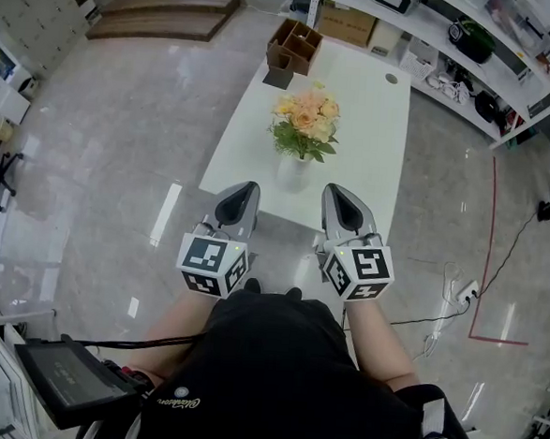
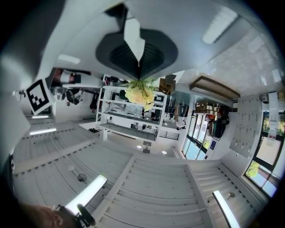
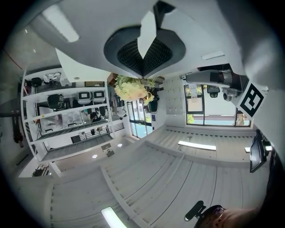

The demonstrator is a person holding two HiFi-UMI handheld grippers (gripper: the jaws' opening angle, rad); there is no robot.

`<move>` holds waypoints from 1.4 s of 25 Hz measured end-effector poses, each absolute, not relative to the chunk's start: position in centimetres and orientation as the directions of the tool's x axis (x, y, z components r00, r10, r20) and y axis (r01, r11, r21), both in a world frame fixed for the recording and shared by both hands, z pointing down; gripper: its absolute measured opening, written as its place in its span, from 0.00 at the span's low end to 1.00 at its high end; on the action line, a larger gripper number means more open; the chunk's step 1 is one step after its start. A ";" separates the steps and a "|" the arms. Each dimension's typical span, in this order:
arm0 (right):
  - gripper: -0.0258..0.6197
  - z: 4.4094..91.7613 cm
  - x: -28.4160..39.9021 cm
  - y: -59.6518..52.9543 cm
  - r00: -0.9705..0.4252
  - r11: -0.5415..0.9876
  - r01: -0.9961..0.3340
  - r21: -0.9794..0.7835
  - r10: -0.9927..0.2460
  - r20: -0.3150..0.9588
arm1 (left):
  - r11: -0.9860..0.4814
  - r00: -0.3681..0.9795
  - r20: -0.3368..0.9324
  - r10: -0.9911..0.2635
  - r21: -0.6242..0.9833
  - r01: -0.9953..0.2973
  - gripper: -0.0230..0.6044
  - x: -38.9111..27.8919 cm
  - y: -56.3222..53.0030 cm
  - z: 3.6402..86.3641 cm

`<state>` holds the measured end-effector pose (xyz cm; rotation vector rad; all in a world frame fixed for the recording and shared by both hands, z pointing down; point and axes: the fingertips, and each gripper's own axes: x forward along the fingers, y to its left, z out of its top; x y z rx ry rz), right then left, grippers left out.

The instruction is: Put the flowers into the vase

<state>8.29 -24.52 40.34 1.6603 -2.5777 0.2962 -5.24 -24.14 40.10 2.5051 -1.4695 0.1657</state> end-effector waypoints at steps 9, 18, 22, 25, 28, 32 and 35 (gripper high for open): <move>0.04 40.7 8.6 -24.4 -0.414 0.396 -0.910 -0.124 -0.892 0.181 | -0.471 0.491 0.215 -0.844 0.141 -0.871 0.05 -5.0 -24.2 39.9; 0.04 41.2 9.0 -24.2 -0.405 0.389 -0.914 -0.114 -0.893 0.195 | -0.470 0.491 0.216 -0.844 0.144 -0.871 0.05 -4.7 -24.0 40.2; 0.04 41.2 9.1 -24.1 -0.406 0.390 -0.914 -0.115 -0.892 0.198 | -0.469 0.492 0.217 -0.843 0.147 -0.871 0.05 -4.8 -24.0 40.2; 0.04 41.1 9.1 -24.1 -0.406 0.390 -0.914 -0.116 -0.892 0.201 | -0.471 0.493 0.216 -0.843 0.147 -0.870 0.05 -4.8 -23.9 40.1; 0.04 41.1 9.2 -23.9 -0.406 0.391 -0.913 -0.114 -0.891 0.202 | -0.474 0.496 0.217 -0.841 0.148 -0.868 0.05 -4.6 -23.8 40.1; 0.04 41.2 9.0 -23.9 -0.407 0.391 -0.913 -0.115 -0.889 0.207 | -0.475 0.498 0.218 -0.839 0.150 -0.867 0.05 -4.8 -23.9 40.1; 0.04 41.3 8.9 -24.0 -0.409 0.392 -0.912 -0.117 -0.888 0.210 | -0.477 0.500 0.218 -0.838 0.152 -0.866 0.05 -4.8 -23.9 40.1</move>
